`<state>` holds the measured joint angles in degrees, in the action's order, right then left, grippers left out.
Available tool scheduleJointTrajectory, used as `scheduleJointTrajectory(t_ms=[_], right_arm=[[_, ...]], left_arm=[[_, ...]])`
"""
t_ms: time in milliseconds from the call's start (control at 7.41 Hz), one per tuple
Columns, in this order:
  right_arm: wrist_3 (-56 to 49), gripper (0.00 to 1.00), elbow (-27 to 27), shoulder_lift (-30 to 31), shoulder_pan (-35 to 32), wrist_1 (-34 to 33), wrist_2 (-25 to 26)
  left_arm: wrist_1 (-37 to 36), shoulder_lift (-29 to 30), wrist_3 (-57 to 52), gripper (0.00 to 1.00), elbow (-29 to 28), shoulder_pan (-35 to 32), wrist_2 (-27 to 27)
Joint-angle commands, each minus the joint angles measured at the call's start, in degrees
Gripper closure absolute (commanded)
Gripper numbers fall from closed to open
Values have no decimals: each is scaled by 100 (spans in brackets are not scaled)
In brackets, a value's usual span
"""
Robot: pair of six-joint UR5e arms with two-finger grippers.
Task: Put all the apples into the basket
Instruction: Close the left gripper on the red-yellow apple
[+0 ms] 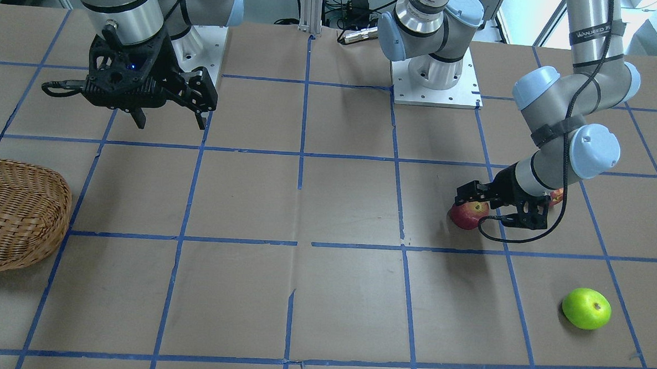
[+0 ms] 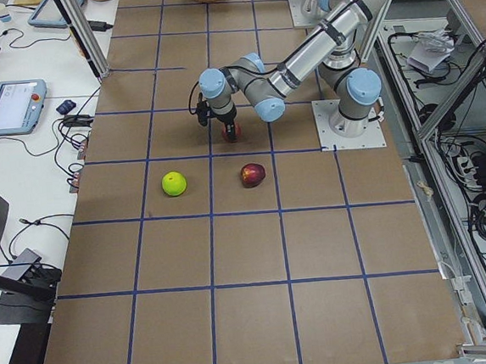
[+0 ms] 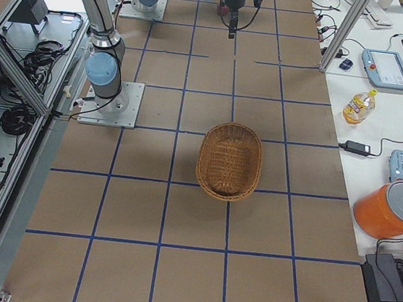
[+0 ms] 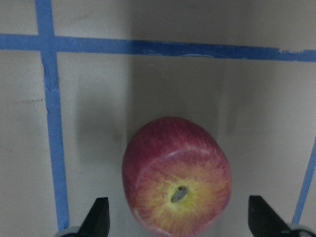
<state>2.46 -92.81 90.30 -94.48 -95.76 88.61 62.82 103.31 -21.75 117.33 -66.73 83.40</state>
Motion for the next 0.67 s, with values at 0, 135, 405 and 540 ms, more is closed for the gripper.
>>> scheduleJointTrajectory(t_ms=[0, 135, 405, 540], right_arm=[[0, 0, 0, -12, 8, -65, -2], [0, 0, 0, -3, 8, -66, -2], [0, 0, 0, -12, 8, -66, -2], [-9, 0, 0, -12, 8, -66, 7]], left_arm=[[-470, 215, 4, 0, 97, -15, -16], [-559, 277, 4, 8, 98, -24, -8], [-561, 243, 580, 81, 71, -85, -16], [-473, 112, 828, 93, 36, -129, -8]])
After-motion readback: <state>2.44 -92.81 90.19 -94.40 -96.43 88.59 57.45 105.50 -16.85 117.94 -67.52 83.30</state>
